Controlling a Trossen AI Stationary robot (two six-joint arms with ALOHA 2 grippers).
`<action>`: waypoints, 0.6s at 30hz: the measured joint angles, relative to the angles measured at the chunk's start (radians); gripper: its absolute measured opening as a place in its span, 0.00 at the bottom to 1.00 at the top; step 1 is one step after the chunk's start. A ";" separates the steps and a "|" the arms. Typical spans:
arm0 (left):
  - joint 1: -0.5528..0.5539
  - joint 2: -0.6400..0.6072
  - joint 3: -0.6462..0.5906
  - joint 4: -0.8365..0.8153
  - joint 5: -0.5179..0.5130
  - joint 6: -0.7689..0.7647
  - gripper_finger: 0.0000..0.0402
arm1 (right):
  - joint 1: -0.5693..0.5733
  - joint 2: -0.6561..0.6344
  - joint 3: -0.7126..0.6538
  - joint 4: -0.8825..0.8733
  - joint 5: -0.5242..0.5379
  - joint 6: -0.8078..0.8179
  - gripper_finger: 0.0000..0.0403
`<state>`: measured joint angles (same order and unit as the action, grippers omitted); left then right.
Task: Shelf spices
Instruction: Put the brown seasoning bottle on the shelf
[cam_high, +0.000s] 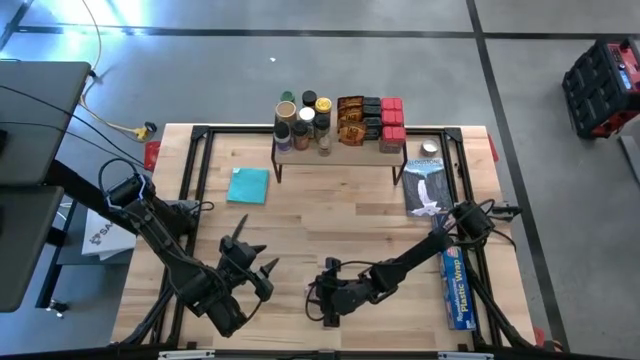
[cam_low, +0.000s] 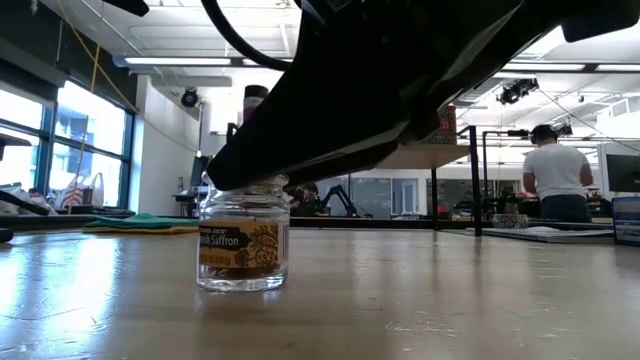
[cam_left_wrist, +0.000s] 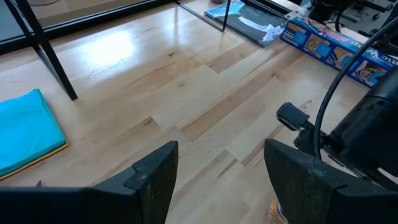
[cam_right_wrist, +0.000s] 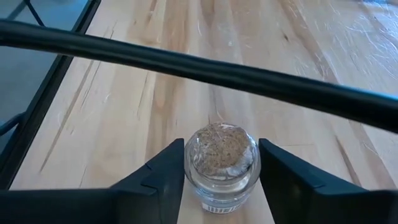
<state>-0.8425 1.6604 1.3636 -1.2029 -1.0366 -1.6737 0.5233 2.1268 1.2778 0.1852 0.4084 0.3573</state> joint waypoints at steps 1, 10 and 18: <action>0.000 0.000 0.000 0.000 0.000 0.000 0.58 | 0.000 0.000 0.000 0.000 0.000 0.000 0.42; 0.000 0.000 0.000 0.001 0.004 0.000 0.58 | -0.001 -0.068 0.037 -0.137 0.016 0.001 0.40; 0.000 0.000 0.000 0.001 -0.006 0.001 0.58 | -0.072 -0.329 0.136 -0.510 0.093 -0.080 0.40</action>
<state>-0.8425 1.6604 1.3636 -1.2023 -1.0425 -1.6727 0.4517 1.7973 1.4140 -0.3245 0.5017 0.2770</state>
